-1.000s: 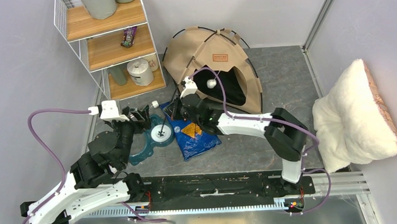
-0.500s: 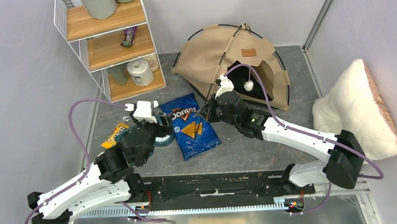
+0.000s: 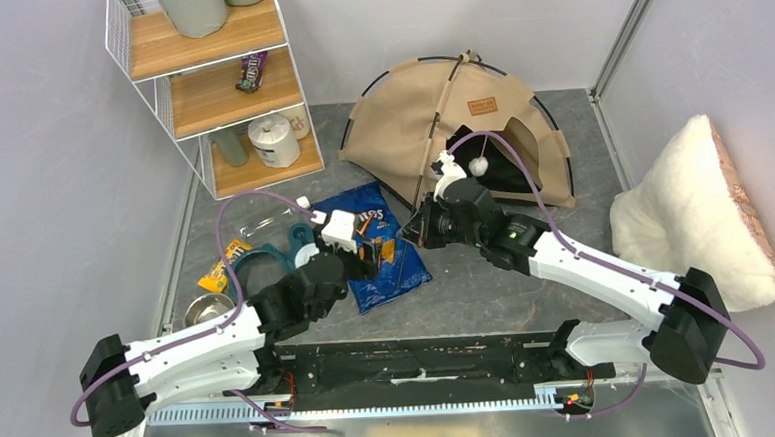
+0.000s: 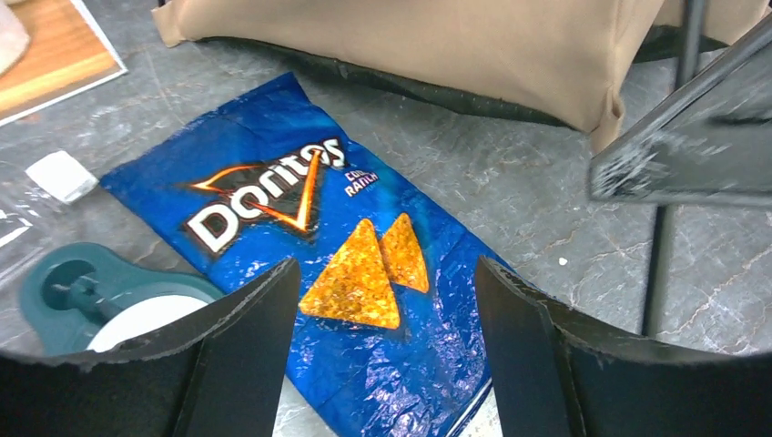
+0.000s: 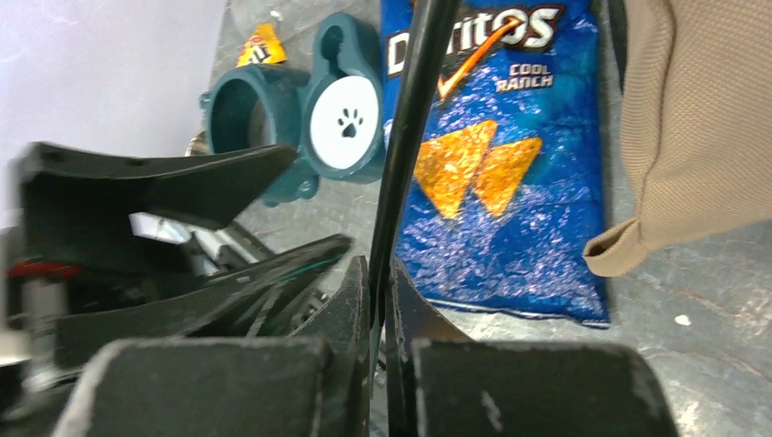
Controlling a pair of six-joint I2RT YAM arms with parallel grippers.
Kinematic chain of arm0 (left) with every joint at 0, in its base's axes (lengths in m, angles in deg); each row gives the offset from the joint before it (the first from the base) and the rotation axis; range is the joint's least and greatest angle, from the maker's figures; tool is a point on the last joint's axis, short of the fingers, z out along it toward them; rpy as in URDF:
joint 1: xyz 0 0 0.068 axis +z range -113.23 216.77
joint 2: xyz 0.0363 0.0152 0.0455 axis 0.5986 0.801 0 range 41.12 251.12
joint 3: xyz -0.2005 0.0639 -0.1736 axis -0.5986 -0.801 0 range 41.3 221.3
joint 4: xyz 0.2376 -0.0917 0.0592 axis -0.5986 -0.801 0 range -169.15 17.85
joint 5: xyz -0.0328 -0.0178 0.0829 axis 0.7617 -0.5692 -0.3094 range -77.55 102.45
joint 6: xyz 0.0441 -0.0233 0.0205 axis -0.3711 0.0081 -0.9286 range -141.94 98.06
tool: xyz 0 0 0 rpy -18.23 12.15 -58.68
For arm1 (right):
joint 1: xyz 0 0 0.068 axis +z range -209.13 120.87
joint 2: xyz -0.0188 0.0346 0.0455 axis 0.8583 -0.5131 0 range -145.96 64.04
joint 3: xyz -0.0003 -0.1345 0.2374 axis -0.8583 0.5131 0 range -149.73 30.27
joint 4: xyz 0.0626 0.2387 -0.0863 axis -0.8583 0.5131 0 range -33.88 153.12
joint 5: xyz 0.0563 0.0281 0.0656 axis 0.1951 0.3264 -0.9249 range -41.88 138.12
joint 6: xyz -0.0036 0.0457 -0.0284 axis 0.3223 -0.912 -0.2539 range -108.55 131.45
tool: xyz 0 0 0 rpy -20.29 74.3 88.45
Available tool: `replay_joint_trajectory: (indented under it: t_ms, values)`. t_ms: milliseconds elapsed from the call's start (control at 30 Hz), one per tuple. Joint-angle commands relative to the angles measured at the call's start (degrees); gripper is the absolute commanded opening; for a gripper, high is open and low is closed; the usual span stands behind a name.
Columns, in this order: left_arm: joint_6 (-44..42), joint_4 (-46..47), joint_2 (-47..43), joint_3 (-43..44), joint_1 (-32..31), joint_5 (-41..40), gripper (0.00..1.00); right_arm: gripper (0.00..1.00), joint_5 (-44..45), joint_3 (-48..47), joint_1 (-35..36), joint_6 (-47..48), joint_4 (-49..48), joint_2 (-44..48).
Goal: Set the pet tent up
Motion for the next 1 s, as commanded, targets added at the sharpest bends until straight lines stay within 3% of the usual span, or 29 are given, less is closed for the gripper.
replay_joint_trajectory:
  t_ms: [0, 133, 267, 467, 667, 800, 967]
  values:
    - [1.5, 17.9, 0.9, -5.9, 0.1, 2.2, 0.78, 0.0, -4.0, -2.7, -1.4, -2.8, -0.7, 3.7]
    - [1.0, 29.4, -0.3, -12.9, 0.3, 1.4, 0.9, 0.0, -7.5, -4.0, -2.3, -7.3, -0.5, 4.6]
    - [-1.0, 42.8, 1.3, -19.2, 0.3, 4.7, 0.92, 0.0, -9.8, -5.3, -2.5, -13.9, -3.0, 4.7]
    - [-4.5, 57.7, 11.3, -19.8, 0.3, 8.0, 0.9, 0.0, -10.3, -8.2, -2.6, -21.3, -7.5, 3.3]
    - [-6.7, 79.6, 25.4, -18.7, 0.3, 8.3, 0.89, 0.0, -10.8, -10.9, -2.8, -25.3, -9.9, 1.6]
    - [-8.7, 86.9, 33.6, -14.8, 0.3, 8.6, 0.85, 0.0, -10.9, -11.8, -2.9, -26.7, -10.4, 0.9]
    - [-12.1, 87.0, 37.0, -9.4, 0.3, 9.4, 0.78, 0.0, -11.4, -12.3, -3.2, -27.7, -10.6, 0.6]
